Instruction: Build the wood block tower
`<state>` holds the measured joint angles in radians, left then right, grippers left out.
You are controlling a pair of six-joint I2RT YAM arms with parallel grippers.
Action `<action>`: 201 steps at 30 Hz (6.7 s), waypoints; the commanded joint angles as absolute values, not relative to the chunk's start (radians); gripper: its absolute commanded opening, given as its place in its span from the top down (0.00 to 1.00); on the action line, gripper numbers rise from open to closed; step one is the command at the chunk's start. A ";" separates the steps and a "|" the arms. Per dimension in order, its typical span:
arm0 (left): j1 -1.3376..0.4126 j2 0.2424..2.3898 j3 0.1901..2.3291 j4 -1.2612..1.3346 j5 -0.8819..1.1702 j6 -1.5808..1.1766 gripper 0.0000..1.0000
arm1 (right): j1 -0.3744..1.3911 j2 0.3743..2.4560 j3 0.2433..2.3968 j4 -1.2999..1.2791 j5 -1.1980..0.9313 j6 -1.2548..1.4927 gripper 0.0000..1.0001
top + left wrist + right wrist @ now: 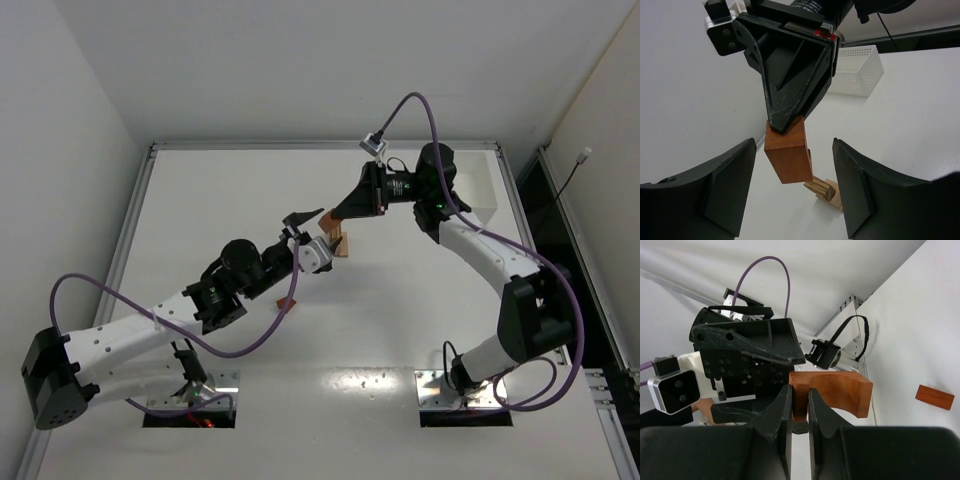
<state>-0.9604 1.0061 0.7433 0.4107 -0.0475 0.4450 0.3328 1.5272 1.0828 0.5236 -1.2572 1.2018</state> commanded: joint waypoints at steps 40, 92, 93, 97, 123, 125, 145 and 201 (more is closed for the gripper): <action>-1.032 1.201 1.240 -0.283 0.142 0.137 1.00 | -0.023 1.289 1.333 -0.421 -0.913 0.219 0.18; -0.920 2.252 1.845 -0.919 0.164 -0.135 0.39 | -0.110 0.904 1.296 -0.752 -0.236 -0.012 0.24; -0.920 2.252 1.845 -0.910 0.164 -0.135 0.36 | -0.110 0.904 1.296 -0.752 -0.236 -0.023 0.24; -0.920 2.203 1.845 -0.900 0.164 -0.123 0.23 | -0.091 0.904 1.284 -0.740 -0.261 -0.049 0.24; -0.542 1.316 1.543 -0.681 -0.038 -0.295 0.07 | 0.058 1.300 1.376 -1.411 -0.871 -1.640 0.29; -0.453 1.335 1.603 -0.738 -0.008 -0.295 0.04 | 0.110 1.350 1.414 -1.411 -0.847 -1.702 0.29; 0.005 1.290 1.534 -0.749 0.249 -0.351 0.00 | 0.471 1.747 1.374 -1.411 -0.828 -1.885 0.51; 0.014 1.479 1.589 -0.664 0.380 -0.388 0.00 | 0.589 1.871 1.266 -0.990 -0.531 -1.437 0.45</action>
